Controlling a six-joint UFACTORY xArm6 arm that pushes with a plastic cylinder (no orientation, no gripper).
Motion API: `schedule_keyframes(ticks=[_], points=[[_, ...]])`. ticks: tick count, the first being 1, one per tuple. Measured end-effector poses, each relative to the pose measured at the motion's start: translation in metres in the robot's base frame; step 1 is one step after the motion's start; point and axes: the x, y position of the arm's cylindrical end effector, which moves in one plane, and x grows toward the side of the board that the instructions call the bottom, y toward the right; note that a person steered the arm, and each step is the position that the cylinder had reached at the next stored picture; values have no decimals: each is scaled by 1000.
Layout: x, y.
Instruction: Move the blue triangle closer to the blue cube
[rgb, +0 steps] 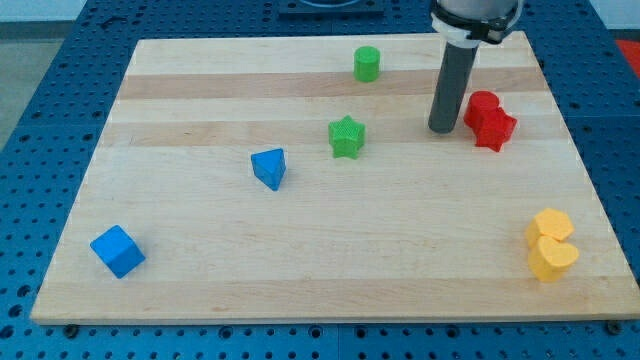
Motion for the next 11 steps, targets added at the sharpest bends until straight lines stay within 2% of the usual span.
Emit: schedule_keyframes(ticks=[1,2,3,5,7,9,11], points=[[31,-2],[69,-31],[85,-79],[74,-157],[48,-202],[55,-239],[85,-277]])
